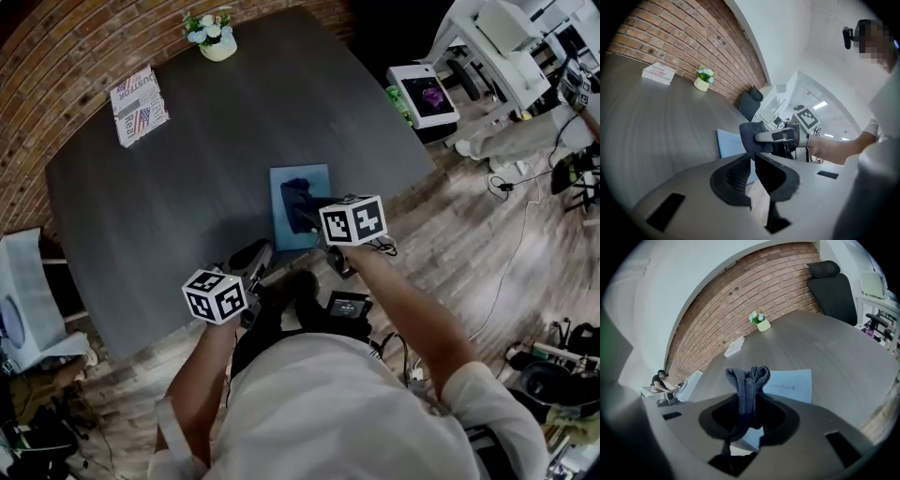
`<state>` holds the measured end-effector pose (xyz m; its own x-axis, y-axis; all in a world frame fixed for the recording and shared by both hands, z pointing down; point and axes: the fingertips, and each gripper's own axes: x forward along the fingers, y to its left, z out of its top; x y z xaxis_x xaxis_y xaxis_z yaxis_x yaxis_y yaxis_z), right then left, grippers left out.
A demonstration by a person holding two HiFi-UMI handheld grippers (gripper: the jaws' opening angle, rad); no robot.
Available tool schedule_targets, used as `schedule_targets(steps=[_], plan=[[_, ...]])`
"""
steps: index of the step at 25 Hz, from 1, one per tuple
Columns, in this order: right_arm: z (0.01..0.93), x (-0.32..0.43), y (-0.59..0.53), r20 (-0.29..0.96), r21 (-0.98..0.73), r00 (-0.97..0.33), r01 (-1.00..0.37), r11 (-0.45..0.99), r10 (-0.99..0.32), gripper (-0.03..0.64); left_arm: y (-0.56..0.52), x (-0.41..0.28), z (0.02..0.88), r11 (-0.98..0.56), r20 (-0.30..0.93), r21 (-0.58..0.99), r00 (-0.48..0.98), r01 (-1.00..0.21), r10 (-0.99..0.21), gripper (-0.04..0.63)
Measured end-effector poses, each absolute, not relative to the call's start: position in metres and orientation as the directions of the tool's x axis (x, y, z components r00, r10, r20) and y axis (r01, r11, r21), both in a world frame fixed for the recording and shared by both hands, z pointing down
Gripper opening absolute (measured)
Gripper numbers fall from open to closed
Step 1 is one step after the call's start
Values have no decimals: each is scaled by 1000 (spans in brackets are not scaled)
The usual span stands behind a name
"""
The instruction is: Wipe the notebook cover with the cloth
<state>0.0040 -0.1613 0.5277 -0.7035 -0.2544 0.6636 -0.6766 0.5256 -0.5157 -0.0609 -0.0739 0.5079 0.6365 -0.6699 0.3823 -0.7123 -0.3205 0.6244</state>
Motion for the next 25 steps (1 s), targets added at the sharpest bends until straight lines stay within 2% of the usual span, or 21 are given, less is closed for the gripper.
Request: schedule_targets(steps=[14,25], plan=[[569,-57,-211,679,-590,-704,-692,417,-209,118,-83,-79,520,-303,411,634,642,-711,-647,37],[600,-41,-222,747,-537,-637,-746,393,-190,124,-85,-74,518,-310,404,649,660,-695,-634,37]])
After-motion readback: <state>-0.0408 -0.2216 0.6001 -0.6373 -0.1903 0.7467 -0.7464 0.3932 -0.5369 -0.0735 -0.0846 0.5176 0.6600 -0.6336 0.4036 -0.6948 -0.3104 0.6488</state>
